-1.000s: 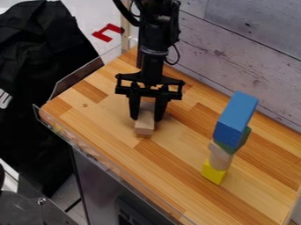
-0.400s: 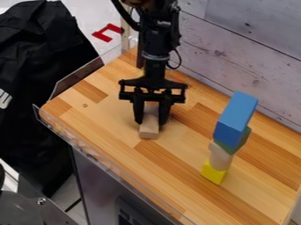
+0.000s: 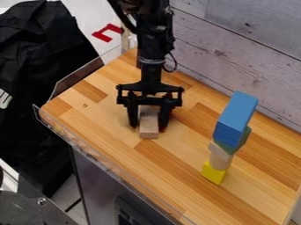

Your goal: Remove the rectangular block from the tower and put it in the left side of the table

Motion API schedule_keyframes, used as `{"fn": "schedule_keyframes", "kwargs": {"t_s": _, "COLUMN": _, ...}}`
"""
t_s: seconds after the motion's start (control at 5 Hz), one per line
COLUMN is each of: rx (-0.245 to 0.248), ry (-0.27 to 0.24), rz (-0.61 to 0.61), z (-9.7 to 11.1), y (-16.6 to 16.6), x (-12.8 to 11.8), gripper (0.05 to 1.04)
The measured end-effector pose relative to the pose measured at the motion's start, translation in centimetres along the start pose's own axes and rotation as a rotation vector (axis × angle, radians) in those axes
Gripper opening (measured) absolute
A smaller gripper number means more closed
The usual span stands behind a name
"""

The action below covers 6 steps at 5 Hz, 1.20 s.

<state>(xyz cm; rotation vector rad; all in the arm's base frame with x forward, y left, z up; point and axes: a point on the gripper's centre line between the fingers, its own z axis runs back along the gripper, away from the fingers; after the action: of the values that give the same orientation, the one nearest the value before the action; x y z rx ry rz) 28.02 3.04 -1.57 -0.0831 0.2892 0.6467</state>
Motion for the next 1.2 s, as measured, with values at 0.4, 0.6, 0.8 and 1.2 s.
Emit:
{"fn": "schedule_keyframes", "kwargs": {"t_s": 0.4, "rx": -0.005, "ry": -0.057, "rz": -0.027, "z": 2.8, "y": -0.2, "x": -0.8, "gripper": 1.005}}
{"fn": "schedule_keyframes", "kwargs": {"t_s": 0.6, "rx": -0.016, "ry": -0.139, "rz": -0.075, "z": 6.3, "y": -1.0, "x": -2.0, "gripper": 0.999}}
{"fn": "schedule_keyframes", "kwargs": {"t_s": 0.8, "rx": 0.015, "ry": -0.206, "rz": -0.156, "z": 8.9, "y": -1.6, "x": -3.7, "gripper": 0.999}}
{"fn": "schedule_keyframes", "kwargs": {"t_s": 1.2, "rx": 0.030, "ry": -0.192, "rz": -0.321, "z": 9.6, "y": -4.0, "x": -7.3, "gripper": 0.999}}
